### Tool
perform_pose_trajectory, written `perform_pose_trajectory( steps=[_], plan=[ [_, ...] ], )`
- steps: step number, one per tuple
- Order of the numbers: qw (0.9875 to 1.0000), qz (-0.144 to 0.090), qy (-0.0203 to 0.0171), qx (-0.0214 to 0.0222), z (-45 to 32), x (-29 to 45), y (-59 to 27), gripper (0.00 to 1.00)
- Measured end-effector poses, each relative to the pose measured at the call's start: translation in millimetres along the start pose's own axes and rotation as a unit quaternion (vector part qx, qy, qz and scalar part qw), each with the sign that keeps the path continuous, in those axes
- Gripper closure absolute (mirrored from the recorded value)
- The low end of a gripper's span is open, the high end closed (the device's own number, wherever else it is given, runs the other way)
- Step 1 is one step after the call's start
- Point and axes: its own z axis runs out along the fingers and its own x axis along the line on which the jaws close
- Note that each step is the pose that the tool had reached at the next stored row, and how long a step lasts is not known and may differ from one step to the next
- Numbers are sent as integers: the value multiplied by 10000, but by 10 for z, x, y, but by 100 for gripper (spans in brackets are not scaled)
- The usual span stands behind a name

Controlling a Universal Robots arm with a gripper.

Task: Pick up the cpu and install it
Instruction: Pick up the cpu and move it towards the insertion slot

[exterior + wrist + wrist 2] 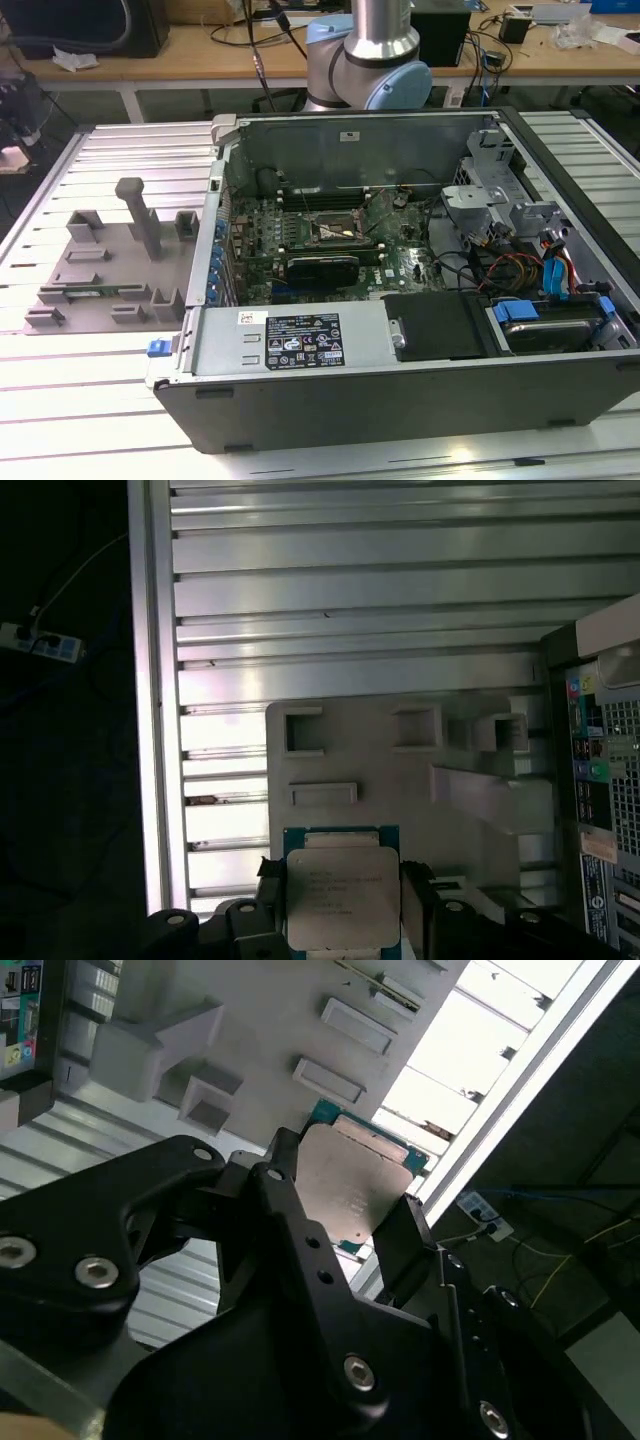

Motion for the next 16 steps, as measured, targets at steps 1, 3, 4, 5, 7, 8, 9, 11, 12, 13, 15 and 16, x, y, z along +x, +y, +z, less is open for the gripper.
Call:
perform_pose_trajectory(
  steps=[1, 3, 4, 5, 7, 8, 9, 11, 12, 13, 15, 16],
  plan=[
    [10000, 1, 0, 0, -69, -1, 10, 45],
    [10000, 0, 0, 0, -150, -4, 21, 45],
    [10000, 0, 0, 0, -182, -5, 25, 45],
    [10000, 0, -1, 0, -221, -6, 30, 45],
    [10000, 0, 0, 0, -292, -8, 40, 45],
    [10000, 0, 0, 0, -322, -9, 43, 45],
    [10000, 0, 0, 0, -357, -9, 48, 45],
    [10000, 0, 0, 0, -424, -11, 56, 45],
    [10000, -1, 0, 0, -452, -13, 58, 45],
    [10000, 0, 0, 0, -485, -13, 62, 45],
    [10000, 0, 0, 0, -555, -15, 69, 45],
    [10000, 0, 0, 0, -609, -17, 72, 45]
  ],
)
